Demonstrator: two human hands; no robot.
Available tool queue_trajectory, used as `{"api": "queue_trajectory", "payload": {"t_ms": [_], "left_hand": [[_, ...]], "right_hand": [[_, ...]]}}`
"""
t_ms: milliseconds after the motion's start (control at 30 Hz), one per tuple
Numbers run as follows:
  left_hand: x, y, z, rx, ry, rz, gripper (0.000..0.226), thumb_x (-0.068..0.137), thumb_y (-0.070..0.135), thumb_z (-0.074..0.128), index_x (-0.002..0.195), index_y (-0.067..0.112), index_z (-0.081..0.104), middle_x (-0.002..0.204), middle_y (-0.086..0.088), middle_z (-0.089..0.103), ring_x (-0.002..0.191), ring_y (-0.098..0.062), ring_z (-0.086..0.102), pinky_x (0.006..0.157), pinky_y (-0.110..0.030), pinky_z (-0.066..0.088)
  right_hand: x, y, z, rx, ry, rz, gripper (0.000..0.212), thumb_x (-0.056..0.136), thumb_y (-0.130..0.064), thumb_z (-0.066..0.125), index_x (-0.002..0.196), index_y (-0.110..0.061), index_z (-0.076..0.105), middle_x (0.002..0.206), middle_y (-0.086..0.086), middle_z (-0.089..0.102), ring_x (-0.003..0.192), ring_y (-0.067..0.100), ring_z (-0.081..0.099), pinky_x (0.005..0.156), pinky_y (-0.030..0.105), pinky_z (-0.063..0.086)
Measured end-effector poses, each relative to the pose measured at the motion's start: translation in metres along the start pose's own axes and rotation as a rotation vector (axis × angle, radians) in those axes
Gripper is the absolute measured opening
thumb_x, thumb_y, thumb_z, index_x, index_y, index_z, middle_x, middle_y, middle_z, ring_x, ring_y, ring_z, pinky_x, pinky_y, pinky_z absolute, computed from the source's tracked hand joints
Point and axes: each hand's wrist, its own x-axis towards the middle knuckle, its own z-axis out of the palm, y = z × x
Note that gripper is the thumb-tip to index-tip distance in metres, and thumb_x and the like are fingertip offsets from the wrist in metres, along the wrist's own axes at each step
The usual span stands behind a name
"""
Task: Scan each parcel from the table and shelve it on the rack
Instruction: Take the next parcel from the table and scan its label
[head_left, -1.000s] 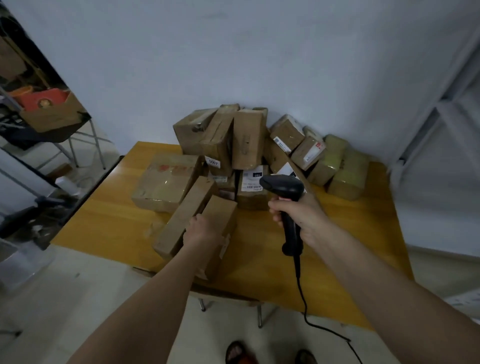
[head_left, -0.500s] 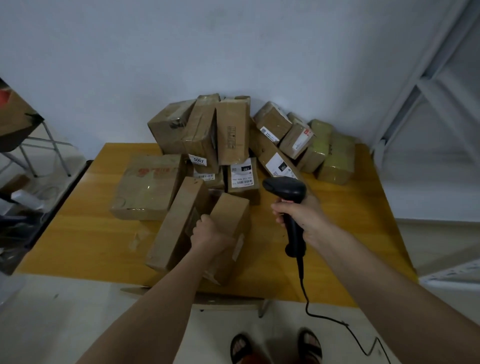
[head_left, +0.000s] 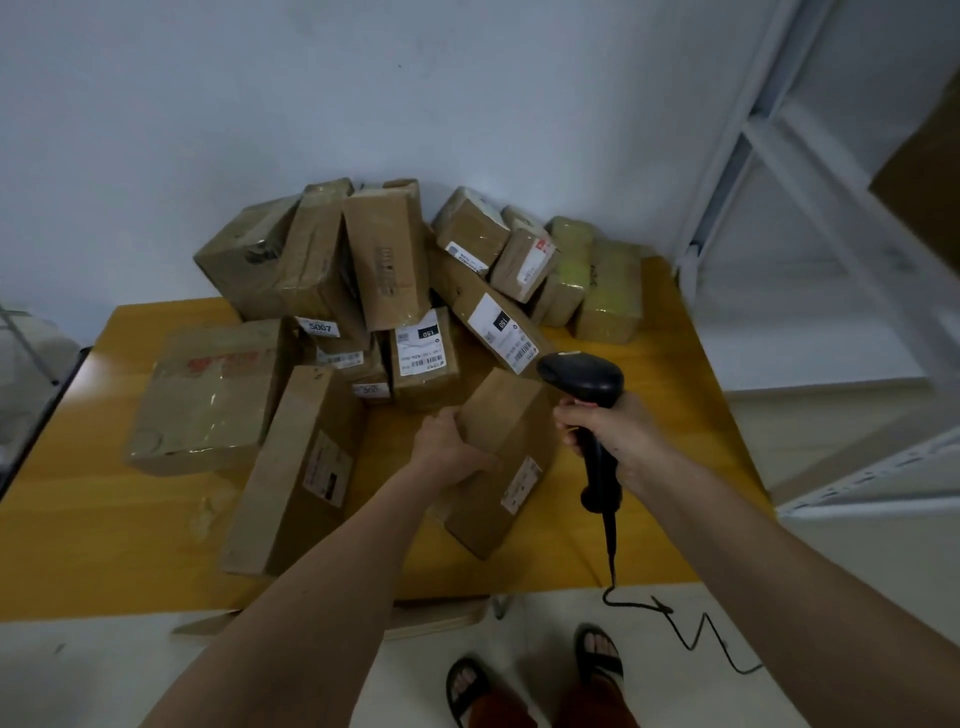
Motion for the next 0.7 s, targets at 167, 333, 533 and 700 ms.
{"api": "queue_trajectory", "payload": {"t_ms": [167, 333, 533, 700], "left_hand": [[0.002, 0.003, 0.007, 0.212, 0.033, 0.047, 0.104, 0.069, 0.053, 0.079, 0.152, 0.037, 0.017, 0.151, -0.002, 0.031, 0.138, -0.03, 0.031, 0.109, -0.062, 0.029], [-0.003, 0.002, 0.0, 0.317, -0.085, -0.052, 0.121, 0.066, 0.042, 0.085, 0.151, 0.046, -0.001, 0.154, -0.011, 0.018, 0.14, -0.04, 0.018, 0.109, -0.063, 0.03], [-0.014, -0.017, 0.0, 0.279, -0.061, -0.076, 0.136, 0.062, 0.018, 0.09, 0.153, 0.036, -0.01, 0.152, -0.015, 0.015, 0.14, -0.039, 0.021, 0.11, -0.056, 0.034], [-0.029, -0.045, 0.012, -0.1, 0.148, 0.0, 0.134, 0.057, 0.012, 0.092, 0.153, 0.028, 0.0, 0.146, -0.01, 0.018, 0.136, -0.032, 0.027, 0.112, -0.052, 0.031]], "right_hand": [[0.006, 0.004, -0.012, 0.019, 0.006, 0.019, 0.008, 0.08, -0.001, 0.072, 0.088, -0.001, 0.069, 0.068, 0.007, 0.065, 0.054, 0.015, 0.058, 0.053, 0.025, 0.047], [0.012, 0.007, -0.015, 0.011, -0.01, 0.031, 0.008, 0.08, -0.002, 0.072, 0.087, -0.003, 0.069, 0.071, 0.008, 0.066, 0.055, 0.014, 0.058, 0.055, 0.026, 0.048], [0.014, 0.009, -0.01, -0.001, -0.025, 0.032, 0.006, 0.081, -0.003, 0.071, 0.085, -0.005, 0.067, 0.074, 0.008, 0.067, 0.059, 0.015, 0.06, 0.059, 0.025, 0.051], [0.017, 0.01, -0.005, -0.013, -0.036, 0.045, 0.006, 0.082, -0.003, 0.071, 0.085, -0.005, 0.067, 0.076, 0.009, 0.067, 0.061, 0.016, 0.061, 0.058, 0.025, 0.051]]}}
